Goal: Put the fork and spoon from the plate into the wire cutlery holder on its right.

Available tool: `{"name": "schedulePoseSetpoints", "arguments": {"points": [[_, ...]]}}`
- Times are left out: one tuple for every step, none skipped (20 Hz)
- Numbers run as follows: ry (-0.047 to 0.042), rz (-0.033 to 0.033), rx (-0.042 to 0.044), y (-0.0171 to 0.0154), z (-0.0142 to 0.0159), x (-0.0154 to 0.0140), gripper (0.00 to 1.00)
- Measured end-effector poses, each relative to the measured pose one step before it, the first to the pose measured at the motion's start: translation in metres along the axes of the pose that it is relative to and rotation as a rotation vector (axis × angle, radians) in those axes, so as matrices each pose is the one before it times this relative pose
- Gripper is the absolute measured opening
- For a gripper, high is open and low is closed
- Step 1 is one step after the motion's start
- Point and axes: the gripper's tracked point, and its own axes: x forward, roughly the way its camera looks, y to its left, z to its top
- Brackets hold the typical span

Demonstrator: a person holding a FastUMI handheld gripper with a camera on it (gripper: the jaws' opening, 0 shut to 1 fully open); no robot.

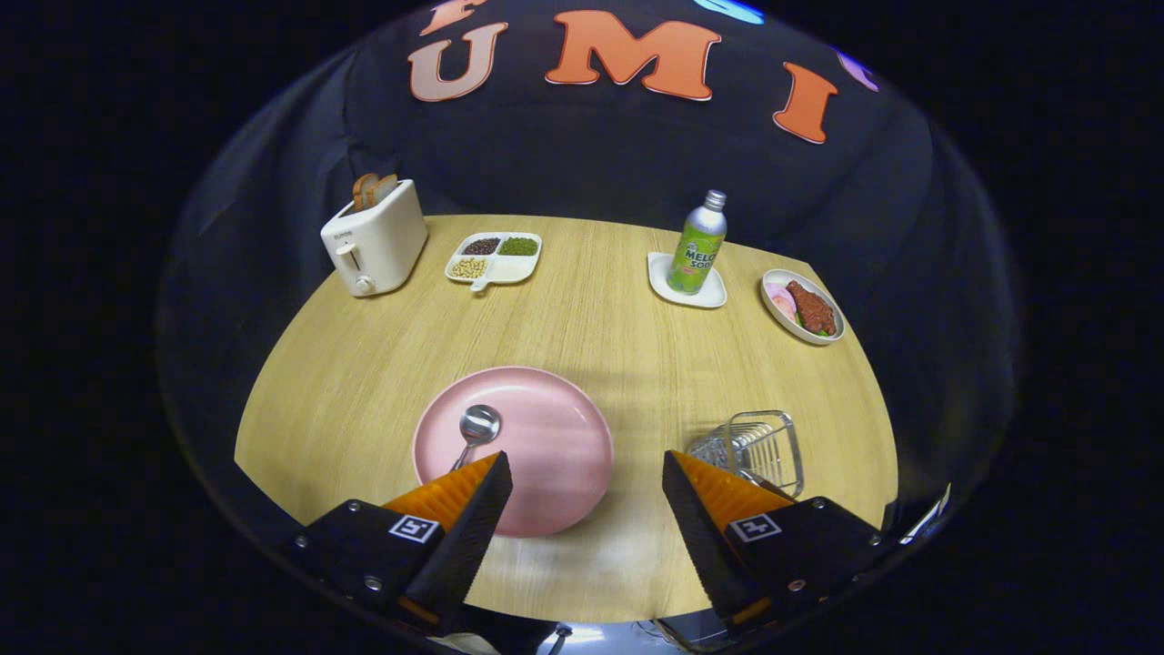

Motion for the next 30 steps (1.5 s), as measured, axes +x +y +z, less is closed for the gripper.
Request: {"name": "schedulePoseSetpoints", "arguments": {"points": [[-0.007,0.0036,0.00805,0.01022,-0.00212,0.00371,1.0],[-0.00798,0.00562,0.01289,0.01112,-0.0021,0.00256,1.0],[-0.01468,0.00608,0.01286,0.00981,-0.00127,0.00305,1.0],[-0.01795,0.00042,0.00342,0.00755,-0.0011,0.00308,1.0],[-0.02292,-0.0079,0.00121,0.00486,-0.00073,0.00333,1.0],[-0.02851,0.00094,0.0058,0.00727,-0.00072,0.00333,1.0],[-0.01704,0.00778,0.00604,0.00831,-0.00301,0.00312,1.0],[-0.00686,0.00279,0.00327,0.00648,-0.00604,0.00439,1.0],[-0.00012,-0.00082,-0.00067,0.00516,-0.00697,0.00364,0.99],[0.0013,0.00031,0.00111,0.00462,-0.00727,0.00365,1.0],[-0.00042,0.00237,0.00611,0.00586,-0.00612,0.00396,0.99],[0.00363,0.00482,0.00997,0.00485,-0.00677,0.00374,0.99],[0.00096,-0.00218,0.01234,0.00234,-0.00612,0.00326,0.98],[0.00206,-0.00298,0.01602,0.00125,-0.0056,0.003,0.96],[0.00085,-0.00459,0.02011,0.00125,-0.00436,0.00405,0.94],[-0.00032,-0.00701,0.01372,0.00024,-0.00402,0.00298,0.9],[-0.0004,-0.00639,0.00307,-0.00009,-0.00244,0.00365,0.87],[0.00284,-0.00821,-0.00411,-0.00048,-0.00375,0.00289,0.81],[0.00411,0.00053,-0.00884,0.00109,-0.00208,0.0026,0.78],[0.00001,-0.00153,-0.00707,0.00131,-0.00168,0.00332,0.71],[0.00415,-0.00053,-0.0055,0.00044,-0.00105,0.0021,0.67],[0.00779,0.00167,-0.00115,0.00165,-0.00238,0.00201,0.58],[0.00737,0.00473,0.0036,0.00145,-0.00142,0.00112,0.52],[0.00556,0.00593,0.00522,0.00187,-0.00099,0.00198,0.46],[0.00332,0.00249,0.00176,0.00188,-0.00024,0.00116,0.42],[0.00494,-0.00027,-0.00095,-0.00045,-0.00099,0.00144,0.34],[0.00518,0.00123,-0.00171,0.00039,-0.00094,0.00051,0.3],[0.00834,-0.00146,-0.00276,0.00062,-0.00168,0.00111,0.23],[0.00028,-0.00211,-0.00042,-0.00131,0.0007,-0.00177,0.19],[0.00695,-0.00162,-0.0095,0.00059,-0.00056,0.00238,0.11]]}}
